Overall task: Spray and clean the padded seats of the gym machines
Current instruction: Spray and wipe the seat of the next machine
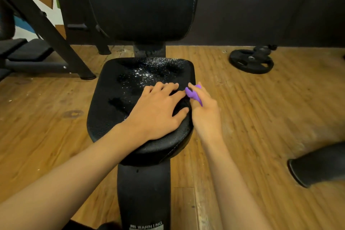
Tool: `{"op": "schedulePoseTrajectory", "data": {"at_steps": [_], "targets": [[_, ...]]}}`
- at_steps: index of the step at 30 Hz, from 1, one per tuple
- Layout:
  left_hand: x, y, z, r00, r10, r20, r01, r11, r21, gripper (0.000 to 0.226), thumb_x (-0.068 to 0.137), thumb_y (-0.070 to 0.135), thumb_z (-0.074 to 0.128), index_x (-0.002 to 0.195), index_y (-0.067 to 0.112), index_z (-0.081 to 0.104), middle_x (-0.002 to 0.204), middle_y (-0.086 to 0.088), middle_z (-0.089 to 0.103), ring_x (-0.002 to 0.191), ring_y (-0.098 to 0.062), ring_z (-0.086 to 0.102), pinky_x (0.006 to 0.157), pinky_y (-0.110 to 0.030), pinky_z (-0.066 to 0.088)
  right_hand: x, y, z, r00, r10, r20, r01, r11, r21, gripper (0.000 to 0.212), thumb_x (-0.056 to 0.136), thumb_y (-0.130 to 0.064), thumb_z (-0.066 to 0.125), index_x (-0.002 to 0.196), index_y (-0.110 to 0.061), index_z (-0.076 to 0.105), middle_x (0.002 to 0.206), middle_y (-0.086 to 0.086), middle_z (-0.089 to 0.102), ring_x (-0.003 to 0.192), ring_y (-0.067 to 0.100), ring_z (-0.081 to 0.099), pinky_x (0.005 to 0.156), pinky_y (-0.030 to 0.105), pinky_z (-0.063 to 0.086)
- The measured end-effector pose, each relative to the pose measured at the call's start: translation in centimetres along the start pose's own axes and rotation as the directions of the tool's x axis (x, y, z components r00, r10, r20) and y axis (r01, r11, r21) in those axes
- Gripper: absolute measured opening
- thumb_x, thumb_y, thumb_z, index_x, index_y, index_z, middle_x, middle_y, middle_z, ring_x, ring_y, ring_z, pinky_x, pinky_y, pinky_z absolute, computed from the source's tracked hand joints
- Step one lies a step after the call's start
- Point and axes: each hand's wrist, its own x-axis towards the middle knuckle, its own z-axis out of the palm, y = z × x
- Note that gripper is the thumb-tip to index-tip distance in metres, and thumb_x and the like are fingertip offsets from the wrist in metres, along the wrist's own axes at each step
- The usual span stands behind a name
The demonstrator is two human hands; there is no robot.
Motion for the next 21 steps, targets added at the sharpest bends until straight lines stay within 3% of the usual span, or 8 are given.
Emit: {"op": "schedulePoseTrajectory", "data": {"at_steps": [2,4,8,11,14,17,21], "targets": [[-0.1,0.0,-0.2,1.000,0.003,0.028,-0.003,1.000,-0.008,0.075,0.091,0.062,0.015,0.157,0.032,0.034,0.164,0.003,0.030,0.145,-0.021,0.030,0.116,-0.041,0.025,-2.7,0.0,-0.4,1.000,-0.012,0.006,0.012,1.000,0.003,0.044,0.101,-0.004,0.049,0.138,-0.024,0.060,0.158,-0.011,0.035,0.127,-0.023,0.032,0.096,-0.006,0.024],[-0.2,-0.1,-0.6,0.998,0.012,0.065,-0.011,1.000,-0.018,0.076,0.091,0.062,0.016,0.159,0.032,0.029,0.167,0.003,0.024,0.150,-0.020,0.023,0.119,-0.040,0.020,-4.8,0.3,-0.4,0.999,-0.047,-0.011,0.047,0.999,-0.021,0.042,0.102,-0.006,0.050,0.140,-0.023,0.058,0.158,-0.014,0.034,0.122,-0.030,0.030,0.091,-0.009,0.024],[-1.2,-0.7,-1.7,0.997,0.010,0.072,-0.007,0.999,-0.047,0.067,0.098,0.067,0.032,0.155,0.032,0.037,0.167,0.003,0.022,0.151,-0.019,0.021,0.121,-0.039,0.018,-7.2,0.2,-0.4,0.980,-0.197,-0.016,0.190,0.962,-0.198,0.047,0.102,-0.008,0.051,0.144,-0.029,0.052,0.158,-0.016,0.032,0.145,-0.004,0.024,0.107,-0.001,0.021],[-2.6,-1.6,-2.3,0.999,-0.006,0.037,0.006,1.000,-0.023,0.065,0.097,0.065,0.036,0.153,0.032,0.041,0.166,0.004,0.025,0.149,-0.017,0.024,0.120,-0.037,0.019,-6.8,-0.1,-0.8,0.953,-0.297,0.054,0.300,0.913,-0.275,0.052,0.099,-0.003,0.055,0.145,-0.026,0.051,0.157,-0.011,0.035,0.150,0.006,0.019,0.113,0.004,0.018],[-3.4,-2.9,-2.8,0.999,-0.038,0.019,0.038,0.999,-0.026,0.065,0.097,0.064,0.033,0.153,0.034,0.039,0.164,0.005,0.026,0.148,-0.016,0.025,0.121,-0.038,0.020,-5.7,-0.7,-0.9,0.959,-0.259,0.116,0.282,0.919,-0.275,0.058,0.101,-0.007,0.053,0.152,-0.029,0.038,0.155,-0.015,0.033,0.148,-0.001,0.010,0.114,0.005,0.017],[-3.7,-4.1,-2.5,0.997,-0.065,0.032,0.066,0.998,-0.019,0.065,0.098,0.065,0.034,0.156,0.036,0.034,0.165,0.004,0.024,0.149,-0.016,0.023,0.121,-0.038,0.019,-3.3,-1.3,-0.9,0.959,-0.239,0.153,0.276,0.912,-0.305,0.051,0.101,-0.009,0.053,0.148,-0.026,0.044,0.157,-0.009,0.034,0.149,0.004,0.012,0.107,-0.003,0.012],[-3.7,-5.1,-1.6,0.995,-0.089,0.054,0.090,0.995,-0.033,0.076,0.093,0.075,0.021,0.158,0.037,0.031,0.166,0.003,0.023,0.149,-0.018,0.023,0.121,-0.039,0.020,1.8,-1.6,-0.5,0.963,-0.170,0.210,0.243,0.883,-0.401,0.046,0.102,-0.010,0.053,0.145,-0.027,0.051,0.159,-0.005,0.035,0.150,0.009,0.016,0.110,0.011,0.010]]}}
